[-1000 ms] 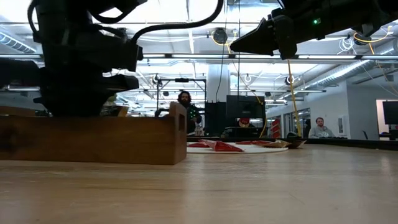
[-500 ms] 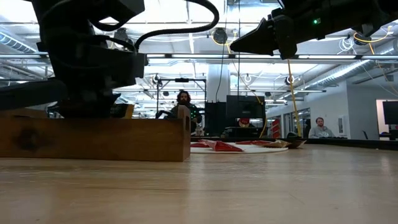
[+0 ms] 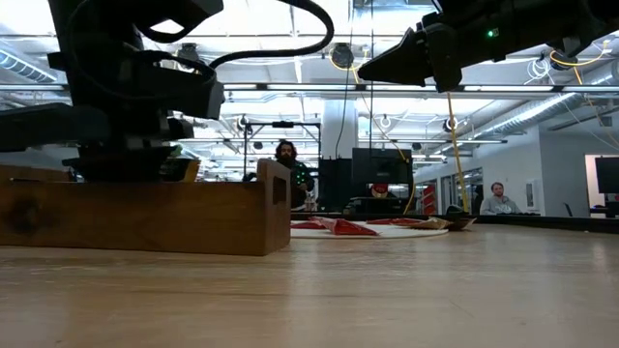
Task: Pick & Place Tea
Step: Put the orange tea bag into the middle section of the wooden organizer, then adjust the wooden organizer
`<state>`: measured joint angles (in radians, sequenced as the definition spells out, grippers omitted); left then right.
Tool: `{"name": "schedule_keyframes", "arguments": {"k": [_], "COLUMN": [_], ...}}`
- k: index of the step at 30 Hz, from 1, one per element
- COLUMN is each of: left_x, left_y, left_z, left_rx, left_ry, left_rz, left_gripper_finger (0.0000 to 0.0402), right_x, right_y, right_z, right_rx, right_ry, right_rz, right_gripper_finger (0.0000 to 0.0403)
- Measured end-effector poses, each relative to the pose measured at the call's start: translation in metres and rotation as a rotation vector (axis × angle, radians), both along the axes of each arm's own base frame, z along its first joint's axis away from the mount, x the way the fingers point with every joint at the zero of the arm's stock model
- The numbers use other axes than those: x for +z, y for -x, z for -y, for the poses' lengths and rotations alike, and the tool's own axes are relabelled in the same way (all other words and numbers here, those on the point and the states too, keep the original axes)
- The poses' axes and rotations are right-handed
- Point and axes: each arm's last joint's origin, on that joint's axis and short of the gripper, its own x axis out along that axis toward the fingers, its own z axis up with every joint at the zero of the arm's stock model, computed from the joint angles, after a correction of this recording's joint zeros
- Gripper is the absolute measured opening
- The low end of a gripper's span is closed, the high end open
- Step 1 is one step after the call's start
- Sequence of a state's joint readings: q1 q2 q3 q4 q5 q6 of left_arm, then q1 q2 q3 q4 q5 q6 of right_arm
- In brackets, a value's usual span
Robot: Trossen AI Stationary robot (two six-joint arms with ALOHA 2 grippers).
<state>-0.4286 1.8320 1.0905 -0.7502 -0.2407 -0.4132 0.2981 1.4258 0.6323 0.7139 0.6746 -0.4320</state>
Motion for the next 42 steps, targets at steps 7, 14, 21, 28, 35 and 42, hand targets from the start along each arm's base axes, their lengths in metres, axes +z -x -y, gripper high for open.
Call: {"name": "schedule_keyframes", "arguments": {"k": [7, 14, 21, 28, 35, 42], "left_x": [-0.001, -0.001, -0.001, 0.000, 0.010, 0.013], "left_y": [0.001, 0.001, 0.001, 0.001, -0.004, -0.006], "left_z": [0.002, 0.000, 0.001, 0.002, 0.004, 0.003], "left_rx": [-0.020, -0.009, 0.020, 0.054, 0.128, 0.179], "left_ry": [-0.067, -0.134, -0.098, -0.029, 0.126, 0.182], "left_rz": [0.019, 0.049, 0.047, 0.032, 0.012, 0.008], "left_gripper_finger": [0.0011, 0.0007, 0.0004, 0.0016, 0.0014, 0.0013], "right_x": [0.000, 0.000, 0.000, 0.000, 0.000, 0.000], "right_y": [0.000, 0.000, 0.000, 0.000, 0.000, 0.000], "right_z": [0.000, 0.000, 0.000, 0.000, 0.000, 0.000], "right_rx": [0.000, 0.000, 0.000, 0.000, 0.000, 0.000], "right_ry": [0.001, 0.001, 0.001, 0.001, 0.001, 0.000], "right_rz": [-0.001, 0.000, 0.000, 0.000, -0.001, 0.000], "right_gripper_finger": [0.0061, 0.0061, 0.0061, 0.0061, 0.0061, 0.0061]}}
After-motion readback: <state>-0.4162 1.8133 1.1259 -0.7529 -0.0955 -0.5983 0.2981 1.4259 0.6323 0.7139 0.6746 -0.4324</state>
